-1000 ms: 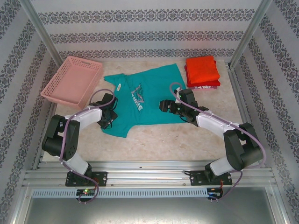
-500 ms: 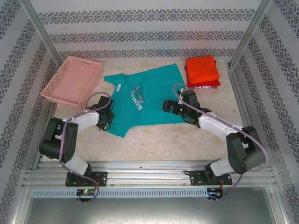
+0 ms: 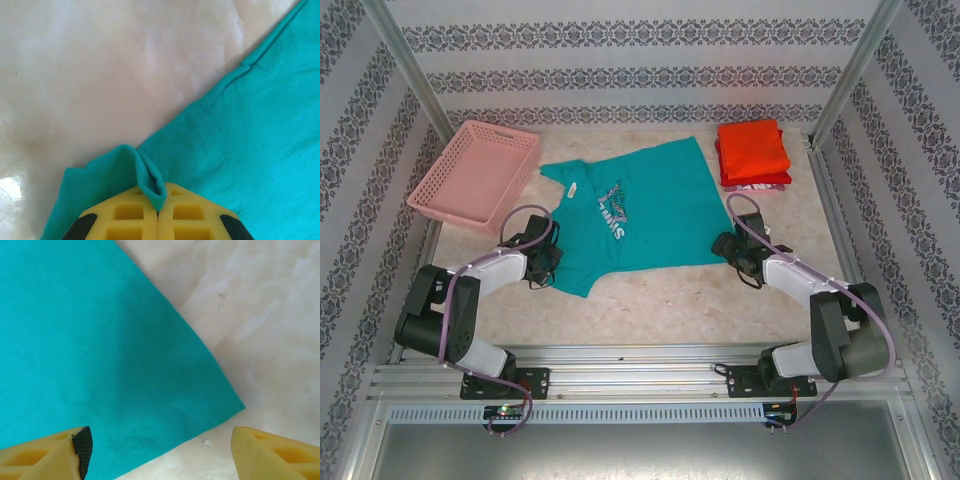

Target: Fold and stack the t-shirts

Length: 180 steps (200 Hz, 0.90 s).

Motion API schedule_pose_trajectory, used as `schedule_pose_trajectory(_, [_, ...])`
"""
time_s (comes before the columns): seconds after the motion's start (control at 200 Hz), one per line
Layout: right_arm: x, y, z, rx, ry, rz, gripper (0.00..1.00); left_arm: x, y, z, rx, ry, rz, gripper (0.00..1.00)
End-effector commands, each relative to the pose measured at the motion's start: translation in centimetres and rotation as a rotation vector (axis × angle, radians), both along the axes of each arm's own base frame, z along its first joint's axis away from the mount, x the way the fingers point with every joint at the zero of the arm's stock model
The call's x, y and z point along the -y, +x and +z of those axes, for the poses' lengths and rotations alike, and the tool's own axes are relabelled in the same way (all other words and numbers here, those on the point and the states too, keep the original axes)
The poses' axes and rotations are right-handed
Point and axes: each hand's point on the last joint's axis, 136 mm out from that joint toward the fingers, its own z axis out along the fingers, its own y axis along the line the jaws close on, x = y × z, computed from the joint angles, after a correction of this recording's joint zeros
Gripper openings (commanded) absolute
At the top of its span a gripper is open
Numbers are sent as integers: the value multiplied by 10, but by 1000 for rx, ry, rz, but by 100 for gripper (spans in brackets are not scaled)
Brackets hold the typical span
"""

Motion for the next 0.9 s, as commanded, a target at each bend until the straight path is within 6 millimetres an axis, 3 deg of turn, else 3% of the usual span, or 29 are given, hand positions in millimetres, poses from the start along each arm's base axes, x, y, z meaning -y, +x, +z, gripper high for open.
schedule_pose_trajectory(0.0, [4,9,-3,-24,-25,1,72,2,6,1,37,-14,-18,0])
schedule_pose_trajectory(0.205, [7,19,-18,-66,-44,3,66,0,4,3,46,-12,-11,0])
schedule_pose_trajectory(0.37, [12,23,-22,-86,-68,-6,54,0,4,3,42,-7,-23,0])
schedule_pose_trajectory(0.42, [13,22,-24,-99,-79,-5,45,1,4,3,43,-7,-25,0])
schedule_pose_trajectory(0.58, [17,18,-24,-120,-80,-18,4,0,5,7,54,-6,-24,0])
schedule_pose_trajectory(0.61, [17,18,-21,-106,-74,-22,0,0,5,9,59,-6,-23,0])
schedule_pose_trajectory(0.719, [18,15,-1,-39,-59,-37,0,-3,7,25,96,8,-14,0])
schedule_pose_trajectory(0.894, [25,11,68,156,-73,-47,0,-15,11,80,222,62,-4,0])
